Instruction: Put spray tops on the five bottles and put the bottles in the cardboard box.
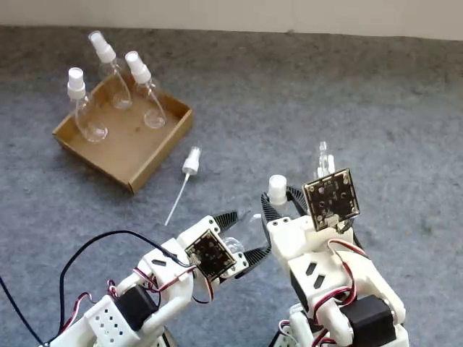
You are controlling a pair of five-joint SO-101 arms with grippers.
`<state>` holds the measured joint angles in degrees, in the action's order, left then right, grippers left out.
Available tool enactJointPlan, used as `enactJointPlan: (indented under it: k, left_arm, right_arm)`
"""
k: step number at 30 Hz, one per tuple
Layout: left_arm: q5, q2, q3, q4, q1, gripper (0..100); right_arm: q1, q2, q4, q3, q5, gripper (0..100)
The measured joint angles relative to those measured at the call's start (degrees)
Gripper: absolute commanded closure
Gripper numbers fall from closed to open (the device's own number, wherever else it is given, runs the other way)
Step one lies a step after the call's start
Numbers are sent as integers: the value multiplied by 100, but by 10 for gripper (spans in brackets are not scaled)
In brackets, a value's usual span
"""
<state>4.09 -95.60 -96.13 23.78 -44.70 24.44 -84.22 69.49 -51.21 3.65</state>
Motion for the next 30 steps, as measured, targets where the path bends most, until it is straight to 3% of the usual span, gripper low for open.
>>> enactJointPlan:
  k: [19, 30]
  left_arm:
    - [-9, 0, 0, 26, 0, 919]
    - [18, 0, 0, 105, 431, 919]
  right_arm:
    - [0, 0, 0, -9, 0, 992]
    - [35, 0, 0, -35, -9, 992]
